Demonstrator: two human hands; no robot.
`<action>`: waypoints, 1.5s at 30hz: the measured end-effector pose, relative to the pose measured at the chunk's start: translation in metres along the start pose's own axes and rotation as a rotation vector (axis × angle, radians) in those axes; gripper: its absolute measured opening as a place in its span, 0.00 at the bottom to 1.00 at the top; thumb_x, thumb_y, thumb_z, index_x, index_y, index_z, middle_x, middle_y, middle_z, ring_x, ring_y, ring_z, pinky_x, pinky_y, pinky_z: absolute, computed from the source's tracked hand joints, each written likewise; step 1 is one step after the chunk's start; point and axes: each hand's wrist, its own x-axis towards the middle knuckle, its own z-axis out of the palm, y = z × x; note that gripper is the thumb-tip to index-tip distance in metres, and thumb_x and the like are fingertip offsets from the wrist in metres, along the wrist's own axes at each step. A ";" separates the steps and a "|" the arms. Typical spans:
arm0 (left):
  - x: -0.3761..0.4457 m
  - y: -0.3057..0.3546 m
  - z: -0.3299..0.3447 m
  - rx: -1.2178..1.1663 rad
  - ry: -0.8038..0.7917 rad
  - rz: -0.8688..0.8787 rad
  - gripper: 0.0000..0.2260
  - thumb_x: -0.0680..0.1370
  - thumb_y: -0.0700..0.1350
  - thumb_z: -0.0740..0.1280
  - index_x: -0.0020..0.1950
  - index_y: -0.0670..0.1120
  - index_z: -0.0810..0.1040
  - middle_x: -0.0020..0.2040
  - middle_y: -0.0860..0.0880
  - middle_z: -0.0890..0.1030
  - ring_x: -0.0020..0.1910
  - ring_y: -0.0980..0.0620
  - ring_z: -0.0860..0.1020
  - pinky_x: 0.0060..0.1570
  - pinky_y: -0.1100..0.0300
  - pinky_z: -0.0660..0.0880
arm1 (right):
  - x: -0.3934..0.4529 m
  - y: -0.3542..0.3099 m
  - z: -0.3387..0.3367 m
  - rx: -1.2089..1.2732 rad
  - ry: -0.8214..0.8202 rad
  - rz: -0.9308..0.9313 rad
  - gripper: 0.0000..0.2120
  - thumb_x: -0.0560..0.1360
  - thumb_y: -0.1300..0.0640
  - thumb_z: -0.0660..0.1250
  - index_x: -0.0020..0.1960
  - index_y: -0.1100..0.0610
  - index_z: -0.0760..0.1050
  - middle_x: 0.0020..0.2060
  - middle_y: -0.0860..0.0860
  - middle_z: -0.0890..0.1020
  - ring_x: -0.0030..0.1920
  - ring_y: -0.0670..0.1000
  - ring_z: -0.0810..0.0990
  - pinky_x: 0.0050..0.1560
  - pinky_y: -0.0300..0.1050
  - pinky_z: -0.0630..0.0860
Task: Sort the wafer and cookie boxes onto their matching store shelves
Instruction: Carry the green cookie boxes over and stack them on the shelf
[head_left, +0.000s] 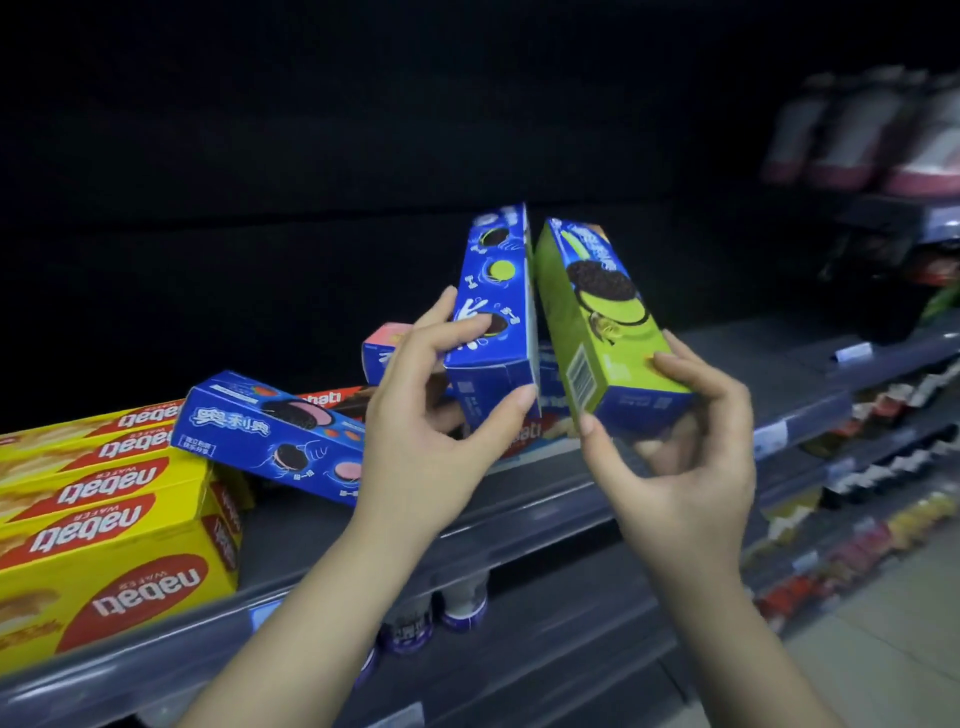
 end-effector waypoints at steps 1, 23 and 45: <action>-0.002 0.002 0.003 -0.029 -0.007 0.013 0.15 0.70 0.49 0.71 0.57 0.54 0.76 0.72 0.54 0.68 0.67 0.62 0.71 0.49 0.51 0.81 | -0.004 -0.004 -0.003 -0.021 0.015 -0.006 0.25 0.68 0.66 0.75 0.59 0.53 0.68 0.69 0.59 0.69 0.67 0.54 0.74 0.54 0.39 0.78; -0.134 0.059 0.215 -1.028 -0.987 -0.702 0.34 0.65 0.41 0.72 0.71 0.46 0.68 0.64 0.47 0.79 0.63 0.46 0.77 0.58 0.54 0.76 | -0.144 -0.137 -0.195 -0.400 0.900 -0.014 0.14 0.68 0.43 0.74 0.48 0.48 0.76 0.62 0.50 0.78 0.65 0.57 0.75 0.64 0.67 0.68; -0.191 0.071 0.577 -0.931 -1.080 -0.883 0.25 0.61 0.46 0.74 0.59 0.53 0.81 0.57 0.43 0.83 0.51 0.46 0.80 0.53 0.54 0.77 | -0.113 -0.168 -0.554 -0.090 0.903 0.543 0.30 0.63 0.63 0.68 0.64 0.66 0.71 0.51 0.61 0.83 0.45 0.53 0.82 0.43 0.47 0.81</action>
